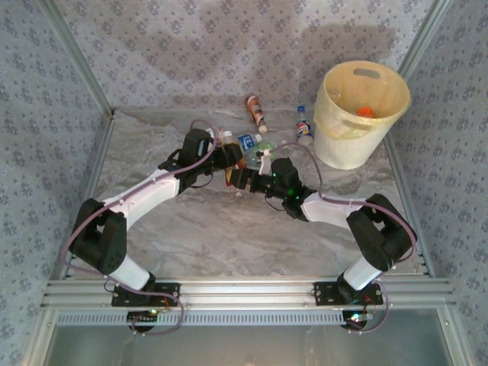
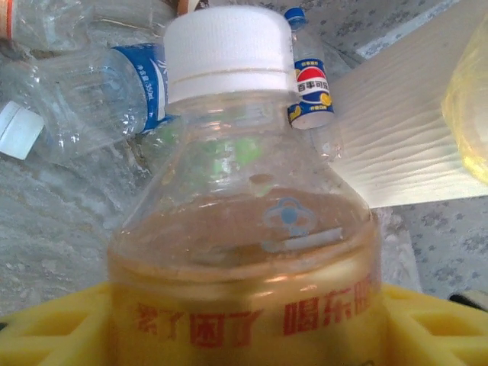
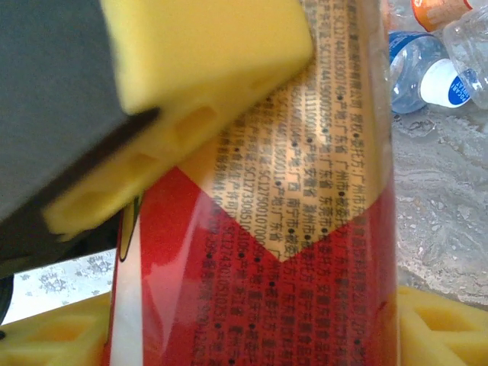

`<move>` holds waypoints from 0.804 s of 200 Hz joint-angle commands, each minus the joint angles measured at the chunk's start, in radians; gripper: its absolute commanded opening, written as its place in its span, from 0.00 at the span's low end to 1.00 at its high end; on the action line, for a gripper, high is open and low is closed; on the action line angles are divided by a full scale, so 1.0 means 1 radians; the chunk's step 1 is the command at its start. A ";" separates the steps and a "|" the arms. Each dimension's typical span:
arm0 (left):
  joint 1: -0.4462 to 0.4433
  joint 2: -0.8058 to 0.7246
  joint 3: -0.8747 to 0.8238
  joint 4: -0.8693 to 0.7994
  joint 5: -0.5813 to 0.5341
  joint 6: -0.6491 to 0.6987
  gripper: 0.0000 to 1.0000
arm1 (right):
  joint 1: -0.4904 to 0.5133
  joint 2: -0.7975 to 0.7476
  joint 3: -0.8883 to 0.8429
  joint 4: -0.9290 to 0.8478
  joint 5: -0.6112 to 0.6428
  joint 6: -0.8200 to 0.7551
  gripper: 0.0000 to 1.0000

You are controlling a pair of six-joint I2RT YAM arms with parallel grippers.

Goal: Put the plastic bottles in the bin

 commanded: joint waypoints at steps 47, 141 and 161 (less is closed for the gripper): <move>0.008 -0.065 0.094 -0.037 0.082 0.054 0.97 | -0.042 -0.102 -0.021 -0.198 0.078 -0.091 0.61; 0.068 -0.283 -0.114 -0.067 -0.299 -0.040 0.98 | -0.220 -0.392 0.048 -0.567 0.164 -0.300 0.60; 0.092 -0.310 -0.169 -0.071 -0.353 -0.080 0.98 | -0.273 -0.450 0.112 -0.636 0.164 -0.361 0.60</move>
